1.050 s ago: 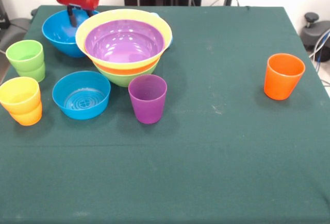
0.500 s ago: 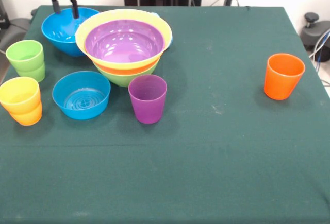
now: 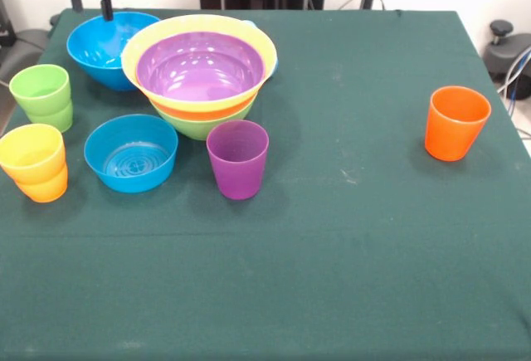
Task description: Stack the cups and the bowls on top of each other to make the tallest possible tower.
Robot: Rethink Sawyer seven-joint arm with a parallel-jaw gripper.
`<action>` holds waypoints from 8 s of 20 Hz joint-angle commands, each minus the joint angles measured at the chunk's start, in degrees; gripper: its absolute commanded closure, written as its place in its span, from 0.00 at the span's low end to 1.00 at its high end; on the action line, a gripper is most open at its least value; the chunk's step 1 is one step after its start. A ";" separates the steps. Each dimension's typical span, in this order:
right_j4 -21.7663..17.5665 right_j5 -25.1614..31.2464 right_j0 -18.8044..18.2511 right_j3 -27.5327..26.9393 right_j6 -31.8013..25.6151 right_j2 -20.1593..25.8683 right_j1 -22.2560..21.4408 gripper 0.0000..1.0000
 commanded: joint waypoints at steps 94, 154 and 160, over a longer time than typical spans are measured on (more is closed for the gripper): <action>7.03 4.51 -1.76 5.52 -4.47 2.26 -4.01 1.00; 26.26 12.30 13.05 4.33 3.52 3.24 -16.35 1.00; 26.96 13.51 15.04 2.50 4.48 2.17 -16.00 1.00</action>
